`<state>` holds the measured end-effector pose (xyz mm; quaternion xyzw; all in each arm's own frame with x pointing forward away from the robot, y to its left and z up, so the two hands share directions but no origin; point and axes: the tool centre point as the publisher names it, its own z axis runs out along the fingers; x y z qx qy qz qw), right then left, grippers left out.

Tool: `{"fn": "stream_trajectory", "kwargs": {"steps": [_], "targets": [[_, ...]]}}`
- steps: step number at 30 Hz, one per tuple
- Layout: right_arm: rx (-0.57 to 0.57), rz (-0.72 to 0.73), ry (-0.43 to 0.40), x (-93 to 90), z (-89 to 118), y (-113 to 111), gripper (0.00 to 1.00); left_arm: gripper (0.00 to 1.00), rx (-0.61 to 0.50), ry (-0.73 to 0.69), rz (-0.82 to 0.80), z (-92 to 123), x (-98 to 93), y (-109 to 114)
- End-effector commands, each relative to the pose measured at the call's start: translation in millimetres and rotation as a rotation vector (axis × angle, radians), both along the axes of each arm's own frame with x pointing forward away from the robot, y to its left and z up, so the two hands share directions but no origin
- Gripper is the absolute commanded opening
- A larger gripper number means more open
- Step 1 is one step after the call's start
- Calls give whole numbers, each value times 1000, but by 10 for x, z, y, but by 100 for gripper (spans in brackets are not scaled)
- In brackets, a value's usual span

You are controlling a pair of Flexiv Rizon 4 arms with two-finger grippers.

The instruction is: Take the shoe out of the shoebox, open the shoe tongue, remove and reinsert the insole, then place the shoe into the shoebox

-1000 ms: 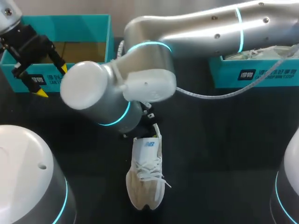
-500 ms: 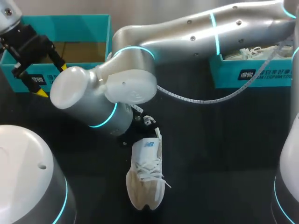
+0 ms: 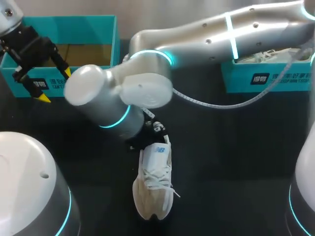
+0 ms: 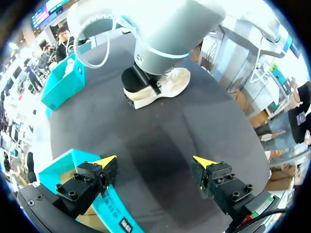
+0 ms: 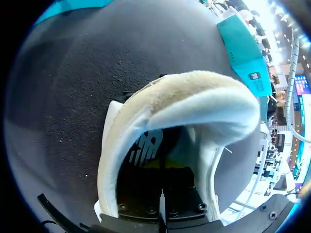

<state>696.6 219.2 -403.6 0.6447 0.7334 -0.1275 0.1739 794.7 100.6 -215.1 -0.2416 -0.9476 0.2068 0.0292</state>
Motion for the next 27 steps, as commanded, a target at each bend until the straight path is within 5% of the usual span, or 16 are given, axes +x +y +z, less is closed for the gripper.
{"fn": "stream_trajectory", "kwargs": {"steps": [1,15,23,27], "targets": [[179,-321,-171,-17,-171,-8,0,100,2,-1,0,2,-4,7],[261,-279,-370,-36,486,-6,0,100,2,-1,0,2,-4,7],[151,-274,-340,53,339,-5,0,100,2,-1,0,2,-4,7],[192,-265,-344,60,302,19,0,100,2,-1,0,2,-4,7]]}}
